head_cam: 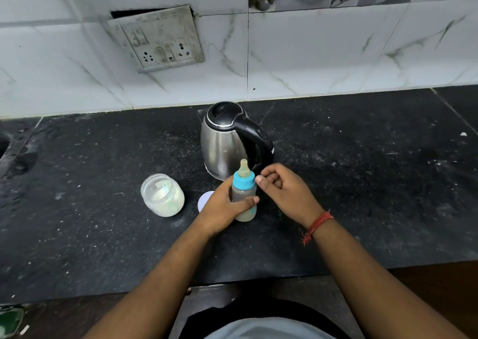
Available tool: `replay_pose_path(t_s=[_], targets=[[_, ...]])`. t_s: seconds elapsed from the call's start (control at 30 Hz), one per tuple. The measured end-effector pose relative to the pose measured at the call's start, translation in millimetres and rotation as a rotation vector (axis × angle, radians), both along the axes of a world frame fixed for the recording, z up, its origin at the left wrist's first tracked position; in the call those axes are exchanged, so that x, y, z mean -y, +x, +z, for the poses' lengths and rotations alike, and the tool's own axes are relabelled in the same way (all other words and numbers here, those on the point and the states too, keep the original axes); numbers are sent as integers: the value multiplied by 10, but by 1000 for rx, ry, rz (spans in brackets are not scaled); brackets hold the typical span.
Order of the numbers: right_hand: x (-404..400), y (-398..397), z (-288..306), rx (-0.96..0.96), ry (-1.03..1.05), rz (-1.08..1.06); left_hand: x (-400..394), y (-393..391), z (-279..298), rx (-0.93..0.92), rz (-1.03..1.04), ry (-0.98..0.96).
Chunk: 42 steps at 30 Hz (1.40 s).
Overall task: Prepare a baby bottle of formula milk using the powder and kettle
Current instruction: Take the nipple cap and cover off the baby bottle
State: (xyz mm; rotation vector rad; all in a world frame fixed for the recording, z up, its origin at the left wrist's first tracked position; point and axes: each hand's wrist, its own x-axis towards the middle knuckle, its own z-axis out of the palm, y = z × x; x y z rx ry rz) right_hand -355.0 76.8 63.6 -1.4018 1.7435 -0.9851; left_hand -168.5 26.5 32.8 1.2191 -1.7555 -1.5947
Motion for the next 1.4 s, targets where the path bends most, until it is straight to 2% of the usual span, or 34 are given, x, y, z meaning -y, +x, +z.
replay_pose_path(t_s=[0.07, 0.17, 0.27, 0.33, 0.53, 0.67, 0.77, 1.07, 1.23, 1.3, 1.4], targets=[[30, 84, 48, 13, -3, 38, 8, -1, 47, -1, -9, -7], [101, 157, 102, -98, -7, 75, 1, -26, 105, -25, -10, -31], [163, 212, 162, -114, -24, 36, -9, -48, 156, -35, -20, -66], [184, 263, 190, -34, -20, -10, -4, -59, 170, -30, -16, -94], [211, 465, 276, 362, 43, -143, -18, -95, 240, -9, 14, -248], [189, 546, 325, 521, 2, -250, -34, -114, 300, -34, -6, -206], [187, 546, 363, 572, -11, -238, -23, -124, 350, -81, -82, -166], [173, 498, 466, 633, -85, -26, 19, -70, 427, -194, -217, -15], [196, 339, 477, 715, -33, 283, -1, -5, 444, -255, -262, 165], [228, 290, 493, 630, -8, 276, -11, -23, 460, -255, -219, 181], [262, 273, 509, 461, -32, 95, 33, -71, 414, -194, -77, 76]])
